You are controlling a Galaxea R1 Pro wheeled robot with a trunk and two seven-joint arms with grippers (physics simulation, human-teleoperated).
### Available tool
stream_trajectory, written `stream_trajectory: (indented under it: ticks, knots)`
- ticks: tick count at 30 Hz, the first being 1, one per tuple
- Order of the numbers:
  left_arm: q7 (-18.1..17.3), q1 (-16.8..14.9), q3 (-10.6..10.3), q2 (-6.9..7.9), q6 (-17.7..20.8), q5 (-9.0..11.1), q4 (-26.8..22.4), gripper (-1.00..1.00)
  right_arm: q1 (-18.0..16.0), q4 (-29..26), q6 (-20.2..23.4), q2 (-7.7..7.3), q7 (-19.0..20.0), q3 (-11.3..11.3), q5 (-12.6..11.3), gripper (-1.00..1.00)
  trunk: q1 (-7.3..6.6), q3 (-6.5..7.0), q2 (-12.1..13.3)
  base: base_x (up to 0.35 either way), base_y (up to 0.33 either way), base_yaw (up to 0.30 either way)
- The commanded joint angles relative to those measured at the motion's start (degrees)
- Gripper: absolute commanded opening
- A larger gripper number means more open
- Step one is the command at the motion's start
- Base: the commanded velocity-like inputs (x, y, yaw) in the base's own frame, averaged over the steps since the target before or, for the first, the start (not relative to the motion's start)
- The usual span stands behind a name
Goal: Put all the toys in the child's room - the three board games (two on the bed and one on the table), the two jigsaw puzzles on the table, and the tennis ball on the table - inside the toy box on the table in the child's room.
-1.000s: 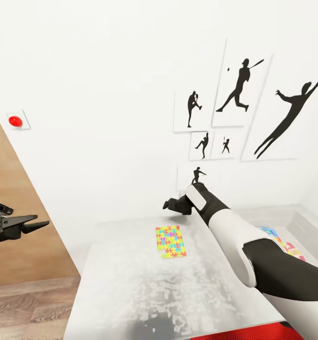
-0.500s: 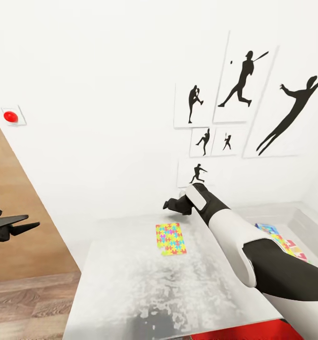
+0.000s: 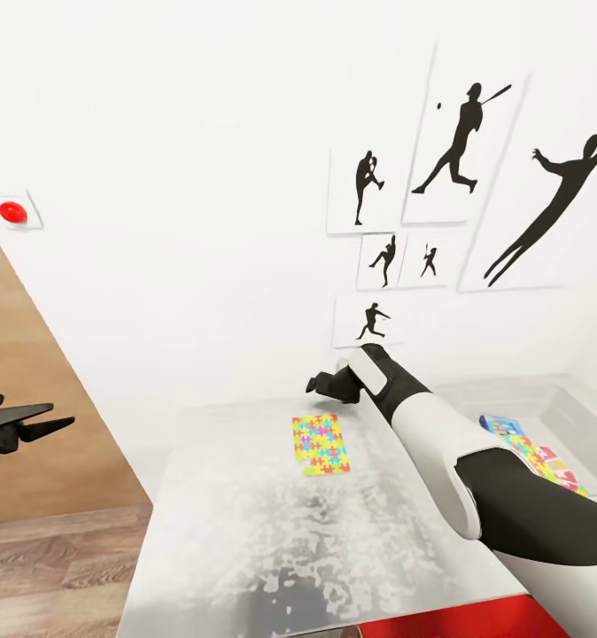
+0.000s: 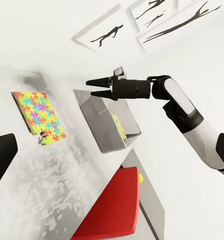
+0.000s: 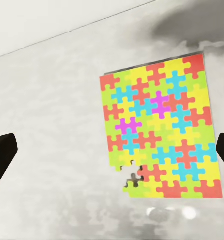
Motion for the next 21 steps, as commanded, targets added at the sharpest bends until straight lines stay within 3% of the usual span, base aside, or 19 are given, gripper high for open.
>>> stream_trajectory:
  ticks: [1, 21]
  knots:
    - [-0.21, -0.03, -0.04, 0.03, 0.61, 0.02, 0.00, 1.00, -0.06, -0.05, 0.09, 0.00, -0.54, 0.25, -0.58, 1.00, 0.04, -0.13, -0.13, 0.000, 0.000, 0.000]
    - [-0.21, -0.03, -0.05, 0.01, 0.54, -0.14, 0.03, 1.00, -0.06, -0.05, -1.00, 0.00, -0.62, 0.36, -0.53, 1.00, 0.04, -0.51, -0.13, 0.000, 0.000, 0.000]
